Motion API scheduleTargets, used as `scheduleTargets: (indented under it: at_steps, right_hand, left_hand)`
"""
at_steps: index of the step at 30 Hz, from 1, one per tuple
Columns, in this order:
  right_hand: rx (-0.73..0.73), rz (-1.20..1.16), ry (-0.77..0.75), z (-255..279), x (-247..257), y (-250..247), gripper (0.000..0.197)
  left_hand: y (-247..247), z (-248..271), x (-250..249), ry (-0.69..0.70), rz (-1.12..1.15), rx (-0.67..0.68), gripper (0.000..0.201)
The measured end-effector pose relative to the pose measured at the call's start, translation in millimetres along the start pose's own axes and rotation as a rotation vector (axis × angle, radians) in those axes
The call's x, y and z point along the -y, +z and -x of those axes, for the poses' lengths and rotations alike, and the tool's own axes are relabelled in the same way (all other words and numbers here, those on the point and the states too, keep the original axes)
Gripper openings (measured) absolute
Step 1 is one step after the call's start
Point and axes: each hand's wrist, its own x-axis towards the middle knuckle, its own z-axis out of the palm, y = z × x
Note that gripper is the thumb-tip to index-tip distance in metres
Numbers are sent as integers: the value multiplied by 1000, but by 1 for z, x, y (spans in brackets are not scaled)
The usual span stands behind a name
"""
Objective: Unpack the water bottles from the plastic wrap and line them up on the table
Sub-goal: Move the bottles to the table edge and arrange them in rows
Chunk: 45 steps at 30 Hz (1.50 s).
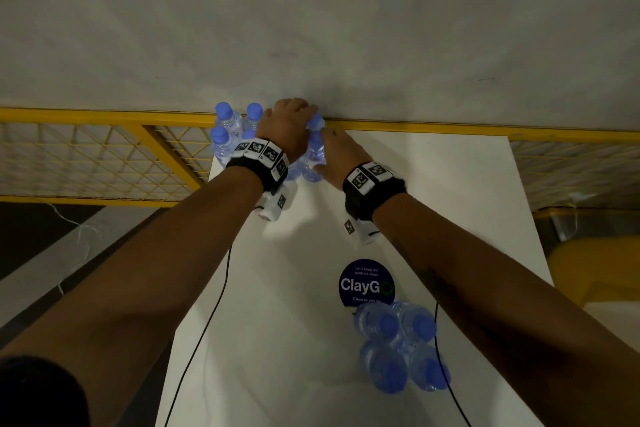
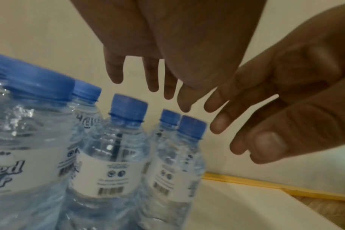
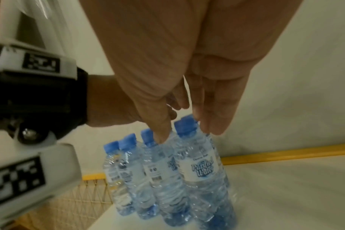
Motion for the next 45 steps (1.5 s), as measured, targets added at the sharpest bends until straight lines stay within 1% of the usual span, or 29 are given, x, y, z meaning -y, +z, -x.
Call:
scheduleTargets:
  at_steps: [1, 3, 5, 6, 8, 10, 11, 13, 15, 17, 18, 20, 21, 22, 25, 26, 27, 30, 32, 35, 38, 40, 43, 45]
  right_hand:
    - [18, 14, -17, 16, 1, -5, 58]
    - [57, 50, -56, 52, 4, -16, 48]
    - [95, 50, -84, 91, 4, -22, 38]
    - [124, 42, -83, 113, 2, -24, 35]
    - [174, 34, -84, 156, -3, -25, 30]
    - [220, 24, -81, 201, -10, -25, 25]
    - [252, 22, -86, 223, -12, -24, 22]
    - [329, 64, -103, 265, -16, -20, 19]
    - [321, 80, -147, 301, -19, -6, 21]
    - [306, 64, -65, 329, -22, 13, 34]
    - [319, 90, 9, 337, -24, 24, 39]
    - [314, 114, 18, 344, -28, 44, 34]
    - [308, 124, -10, 344, -30, 53, 30]
    - [308, 142, -4, 344, -29, 58, 27]
    - [236, 202, 27, 342, -34, 74, 25]
    - [222, 216, 44, 340, -35, 78, 24]
    - [210, 221, 35, 339, -34, 79, 21]
    - [257, 305, -3, 334, -31, 78, 4]
    - [217, 274, -5, 334, -31, 72, 7]
    - [182, 206, -12, 331, -24, 58, 19]
    - [152, 102, 32, 317, -15, 38, 24]
    - [120, 75, 36, 299, -14, 26, 27]
    - [162, 53, 19, 261, -12, 7, 28]
    - [162, 43, 22, 232, -12, -4, 28]
  left_hand:
    - [-3, 13, -8, 11, 4, -27, 46]
    - [-9, 44, -29, 67, 34, -61, 43]
    - [-7, 81, -52, 125, 156, -54, 40]
    - [-3, 102, -63, 160, 246, -26, 41]
    - [5, 140, -82, 250, 405, 53, 48]
    - [13, 176, -98, 309, 502, 123, 43]
    - [14, 193, -106, 320, 515, 163, 41]
    - [17, 222, -123, 344, 471, 279, 43]
    - [20, 244, -140, 397, 414, 392, 39]
    - [24, 259, -155, 411, 382, 456, 30]
    - [25, 264, -163, 410, 352, 469, 27]
    - [29, 271, -175, 388, 261, 465, 22]
    - [29, 274, -180, 372, 208, 448, 19]
    - [33, 276, -183, 363, 166, 415, 19]
    - [40, 281, -186, 313, 127, 354, 40]
    - [42, 283, -185, 312, 121, 337, 43]
    - [43, 284, -185, 305, 108, 337, 43]
    - [47, 282, -182, 271, 63, 320, 39]
    - [43, 275, -177, 234, 25, 284, 36]
    - [25, 246, -166, 172, 7, 217, 28]
    - [4, 202, -151, 122, 30, 124, 22]
    - [-8, 168, -141, 92, 8, 83, 22]
    - [-21, 114, -126, 50, -52, 29, 22]
    - [-25, 79, -114, 29, -76, 13, 18]
